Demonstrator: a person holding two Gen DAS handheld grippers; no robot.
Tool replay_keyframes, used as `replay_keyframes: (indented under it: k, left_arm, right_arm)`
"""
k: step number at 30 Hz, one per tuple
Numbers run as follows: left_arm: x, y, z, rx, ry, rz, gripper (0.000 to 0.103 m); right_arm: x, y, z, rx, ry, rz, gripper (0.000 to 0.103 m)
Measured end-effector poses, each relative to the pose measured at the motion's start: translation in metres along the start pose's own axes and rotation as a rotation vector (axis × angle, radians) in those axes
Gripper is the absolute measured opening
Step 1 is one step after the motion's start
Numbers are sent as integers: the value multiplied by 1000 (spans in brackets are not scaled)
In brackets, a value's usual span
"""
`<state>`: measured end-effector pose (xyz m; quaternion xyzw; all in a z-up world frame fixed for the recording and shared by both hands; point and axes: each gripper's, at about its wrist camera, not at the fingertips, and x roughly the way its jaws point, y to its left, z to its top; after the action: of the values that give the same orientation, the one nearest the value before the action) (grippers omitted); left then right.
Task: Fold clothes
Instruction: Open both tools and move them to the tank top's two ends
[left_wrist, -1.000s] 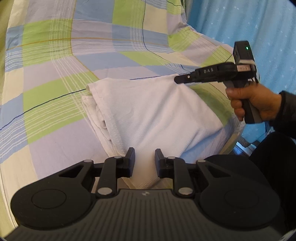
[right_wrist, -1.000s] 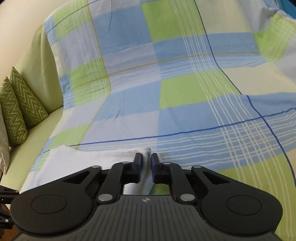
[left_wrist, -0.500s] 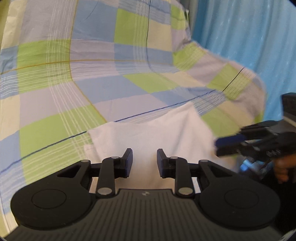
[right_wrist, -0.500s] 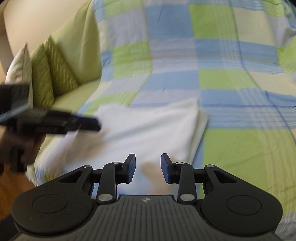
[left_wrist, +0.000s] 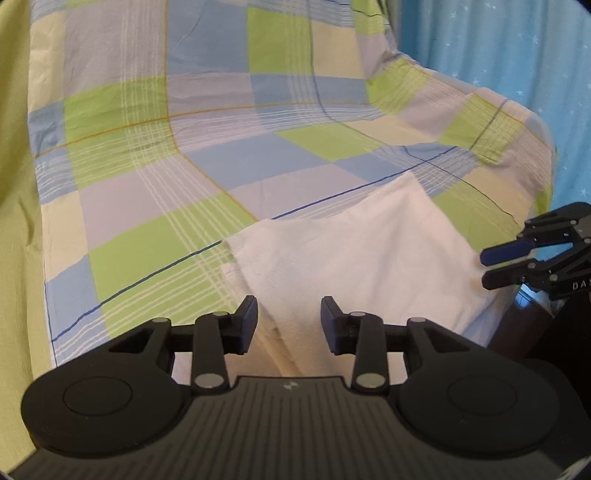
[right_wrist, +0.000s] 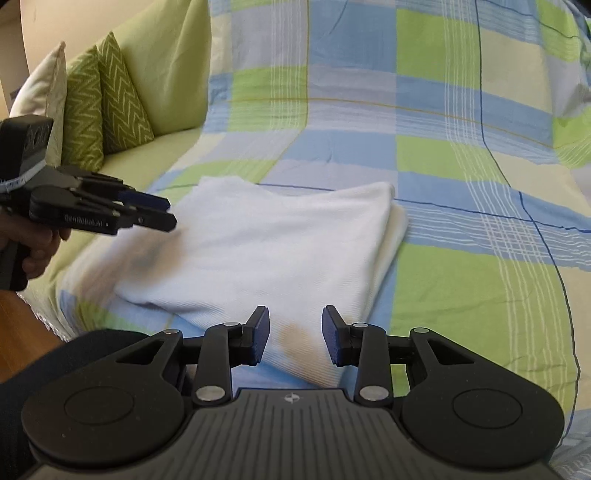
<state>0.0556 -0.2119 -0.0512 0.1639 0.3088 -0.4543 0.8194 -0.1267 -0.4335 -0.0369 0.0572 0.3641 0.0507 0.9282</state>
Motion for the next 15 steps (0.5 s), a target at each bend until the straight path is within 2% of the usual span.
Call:
replay_keyframes:
  k: [6,10,15]
  left_arm:
    - [2,-17,0,39,28,-2,32]
    - [4,-22,0,40,37,-12,32]
    - [5,-25,1,50,40,-17,32]
  right_arm:
    - [10,3,-12,2,68,-15,39]
    - [8,-4,-18,68,54,-11,39]
    - [8,-1,-18,53,63,-27,39]
